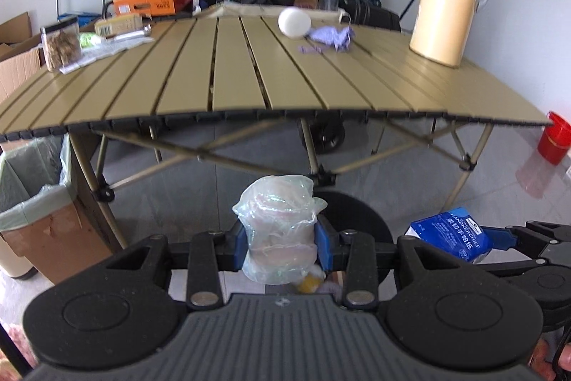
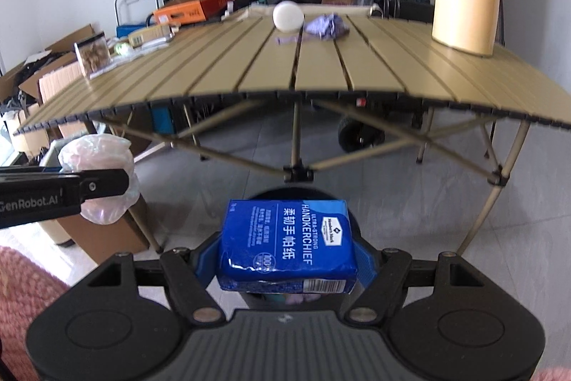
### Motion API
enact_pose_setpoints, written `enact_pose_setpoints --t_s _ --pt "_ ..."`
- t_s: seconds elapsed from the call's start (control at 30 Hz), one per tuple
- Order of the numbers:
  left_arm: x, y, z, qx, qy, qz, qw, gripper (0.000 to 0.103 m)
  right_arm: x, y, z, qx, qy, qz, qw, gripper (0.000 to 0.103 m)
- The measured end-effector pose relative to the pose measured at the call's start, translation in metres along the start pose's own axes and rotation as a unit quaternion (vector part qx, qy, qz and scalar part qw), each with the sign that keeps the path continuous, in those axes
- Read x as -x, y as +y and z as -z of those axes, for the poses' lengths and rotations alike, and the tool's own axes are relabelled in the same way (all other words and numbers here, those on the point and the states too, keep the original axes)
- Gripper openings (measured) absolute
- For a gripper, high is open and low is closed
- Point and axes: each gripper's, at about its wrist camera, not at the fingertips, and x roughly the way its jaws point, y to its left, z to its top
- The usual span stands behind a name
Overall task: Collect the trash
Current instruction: 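Carry the plastic bag and tissue pack down over the black bin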
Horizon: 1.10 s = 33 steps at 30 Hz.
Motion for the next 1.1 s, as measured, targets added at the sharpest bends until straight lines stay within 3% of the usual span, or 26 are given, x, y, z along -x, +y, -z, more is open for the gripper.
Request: enact_pose_setpoints --t_s 0.4,0.77,1.1 --pt "-0.05 0.0 0.034 -0.011 0.085 0.0 0.9963 0.038 -0.049 -0.005 0.039 -0.015 0.083 -0.012 0.996 0.072" --pt "-0.097 0.006 0.059 -0.006 0.158 -0.003 0.9875 0.038 -0.085 -0.015 0.06 -0.039 0.152 -0.011 0.988 0.072" --pt "-0.119 0.007 0.068 -0.006 0.19 -0.003 0.9817 0.038 -0.098 -0.026 0.067 -0.052 0.169 -0.007 0.984 0.072"
